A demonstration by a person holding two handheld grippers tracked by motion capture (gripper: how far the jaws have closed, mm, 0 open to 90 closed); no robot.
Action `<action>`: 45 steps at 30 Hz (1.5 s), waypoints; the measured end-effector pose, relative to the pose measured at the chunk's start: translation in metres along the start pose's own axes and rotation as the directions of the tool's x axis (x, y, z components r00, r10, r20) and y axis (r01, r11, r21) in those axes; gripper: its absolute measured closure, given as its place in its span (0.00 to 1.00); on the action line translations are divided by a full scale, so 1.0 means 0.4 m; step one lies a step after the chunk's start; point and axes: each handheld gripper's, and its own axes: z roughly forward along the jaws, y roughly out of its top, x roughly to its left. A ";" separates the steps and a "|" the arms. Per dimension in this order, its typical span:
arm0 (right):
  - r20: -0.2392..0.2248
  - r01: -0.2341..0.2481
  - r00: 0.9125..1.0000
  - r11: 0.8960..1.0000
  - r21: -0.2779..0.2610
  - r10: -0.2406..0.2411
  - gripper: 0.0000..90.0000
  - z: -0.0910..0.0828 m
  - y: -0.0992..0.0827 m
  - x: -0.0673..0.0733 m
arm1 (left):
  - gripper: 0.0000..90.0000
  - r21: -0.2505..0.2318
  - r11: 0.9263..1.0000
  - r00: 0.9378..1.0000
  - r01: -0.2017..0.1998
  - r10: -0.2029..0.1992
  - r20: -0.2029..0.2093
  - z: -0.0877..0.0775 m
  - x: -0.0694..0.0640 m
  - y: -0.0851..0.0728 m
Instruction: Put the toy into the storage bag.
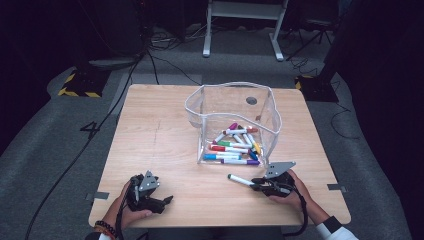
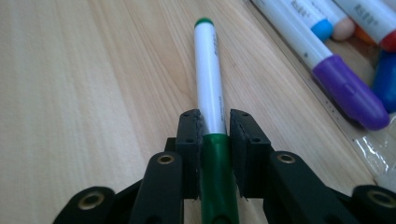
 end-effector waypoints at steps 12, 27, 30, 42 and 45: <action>-0.015 0.084 0.996 0.984 -0.157 -0.088 0.83 -0.157 0.093 0.042 | 0.15 0.000 1.000 1.000 -0.001 0.001 -0.001 0.000 0.000 0.001; 0.087 0.196 0.980 0.951 -0.241 -0.180 0.83 -0.348 0.289 0.003 | 0.15 0.001 1.000 1.000 0.002 -0.002 0.001 0.000 0.000 0.000; 0.112 0.214 0.975 0.949 -0.229 -0.193 0.83 -0.358 0.329 -0.015 | 0.15 -0.001 1.000 1.000 0.001 -0.001 0.000 0.001 0.000 0.001; 0.170 0.205 0.970 0.964 -0.171 -0.176 0.83 -0.339 0.460 -0.132 | 0.15 0.001 1.000 1.000 0.000 0.000 -0.001 0.000 0.000 0.001; 0.164 0.193 0.972 0.972 -0.132 -0.170 0.83 -0.310 0.471 -0.165 | 0.15 0.000 1.000 1.000 0.000 0.000 0.000 0.001 0.001 0.001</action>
